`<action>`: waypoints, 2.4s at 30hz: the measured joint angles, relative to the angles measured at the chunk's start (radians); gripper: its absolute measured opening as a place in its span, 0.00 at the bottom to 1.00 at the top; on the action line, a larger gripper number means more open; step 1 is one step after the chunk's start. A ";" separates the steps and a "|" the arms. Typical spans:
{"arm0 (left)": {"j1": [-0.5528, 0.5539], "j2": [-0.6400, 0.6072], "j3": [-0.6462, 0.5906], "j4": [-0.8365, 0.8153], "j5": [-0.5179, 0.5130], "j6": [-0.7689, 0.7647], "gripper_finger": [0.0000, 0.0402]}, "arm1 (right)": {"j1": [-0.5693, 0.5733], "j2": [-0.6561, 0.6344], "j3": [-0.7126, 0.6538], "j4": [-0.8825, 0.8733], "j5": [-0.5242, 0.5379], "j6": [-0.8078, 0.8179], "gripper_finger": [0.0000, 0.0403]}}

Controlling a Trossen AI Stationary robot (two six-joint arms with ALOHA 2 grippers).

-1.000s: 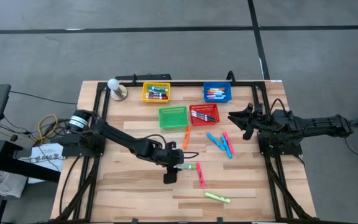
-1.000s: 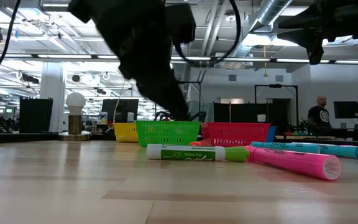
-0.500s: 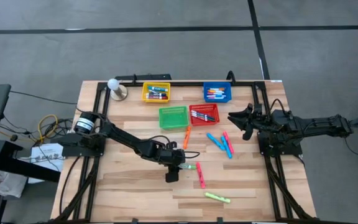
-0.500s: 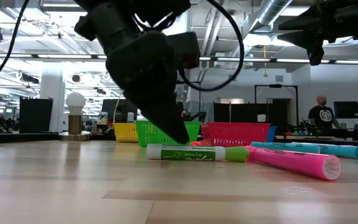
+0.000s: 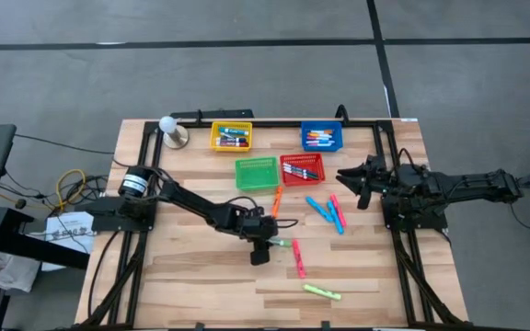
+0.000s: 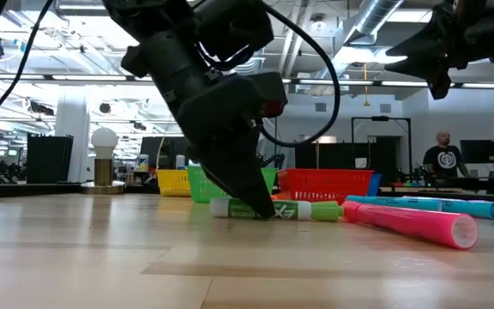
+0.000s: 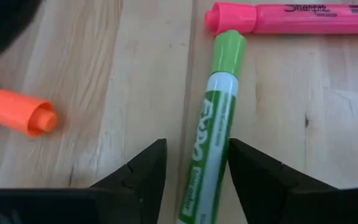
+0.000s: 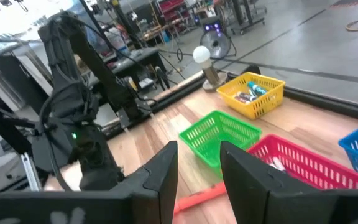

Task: Pick & Place Markers
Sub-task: Put the light green marker pen into the yellow bin

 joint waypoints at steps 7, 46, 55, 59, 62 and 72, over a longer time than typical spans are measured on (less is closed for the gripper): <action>0.002 -0.006 -0.002 -0.002 0.021 -0.001 0.22 | 0.000 0.000 0.000 -0.065 -0.001 0.000 0.27; 0.080 -0.842 -0.006 -0.281 -0.211 0.076 0.17 | 0.000 0.000 0.000 -0.100 -0.002 0.000 0.27; 0.285 -0.940 -0.006 -0.279 -0.244 0.341 0.17 | 0.000 0.000 0.000 -0.100 -0.002 0.000 0.27; 0.408 -0.939 -0.006 -0.281 -0.228 0.502 0.17 | 0.000 0.000 0.000 -0.100 -0.002 0.000 0.27; 0.505 -0.923 -0.006 -0.280 -0.186 0.615 0.18 | 0.000 0.000 0.000 -0.100 -0.002 0.000 0.27; 0.793 -0.818 -0.006 -0.278 -0.025 0.866 0.18 | 0.000 0.000 0.000 -0.100 -0.001 0.000 0.27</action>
